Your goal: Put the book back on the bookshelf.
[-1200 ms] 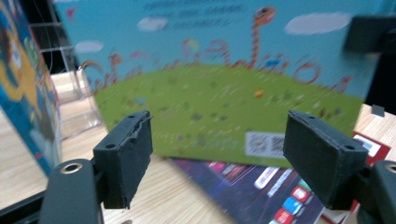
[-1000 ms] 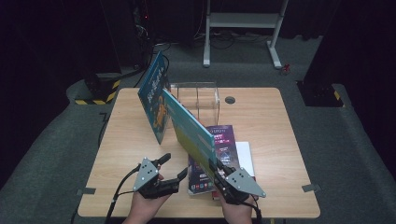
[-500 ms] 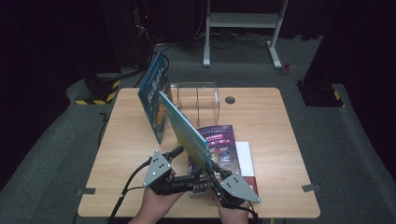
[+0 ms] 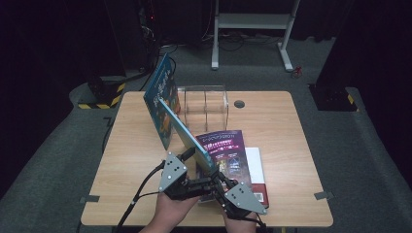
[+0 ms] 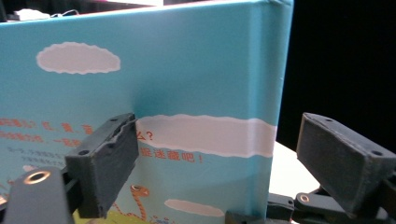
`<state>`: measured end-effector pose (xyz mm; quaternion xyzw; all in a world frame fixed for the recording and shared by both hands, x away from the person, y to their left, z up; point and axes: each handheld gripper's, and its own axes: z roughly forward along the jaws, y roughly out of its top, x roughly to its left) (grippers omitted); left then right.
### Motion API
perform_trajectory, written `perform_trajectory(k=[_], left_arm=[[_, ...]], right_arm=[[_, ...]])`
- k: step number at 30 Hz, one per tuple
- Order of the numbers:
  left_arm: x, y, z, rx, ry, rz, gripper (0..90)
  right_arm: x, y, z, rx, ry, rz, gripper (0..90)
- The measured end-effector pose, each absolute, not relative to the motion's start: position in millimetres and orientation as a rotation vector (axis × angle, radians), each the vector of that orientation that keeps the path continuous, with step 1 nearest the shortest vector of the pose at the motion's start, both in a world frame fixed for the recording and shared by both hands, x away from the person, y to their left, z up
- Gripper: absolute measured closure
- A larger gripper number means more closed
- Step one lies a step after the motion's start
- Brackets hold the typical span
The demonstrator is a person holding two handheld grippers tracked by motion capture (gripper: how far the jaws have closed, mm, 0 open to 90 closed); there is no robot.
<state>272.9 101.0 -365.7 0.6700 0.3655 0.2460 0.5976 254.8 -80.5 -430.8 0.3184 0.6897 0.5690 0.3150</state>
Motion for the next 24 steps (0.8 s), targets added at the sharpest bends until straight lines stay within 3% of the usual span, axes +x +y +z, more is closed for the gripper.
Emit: perform_trajectory(k=[24], left_arm=[[266.2,112.7,-377.7,1.544,0.953,0.662,12.1]], right_arm=[[246.6,-55.8,-441.8,0.709,1.961,1.518,72.0]])
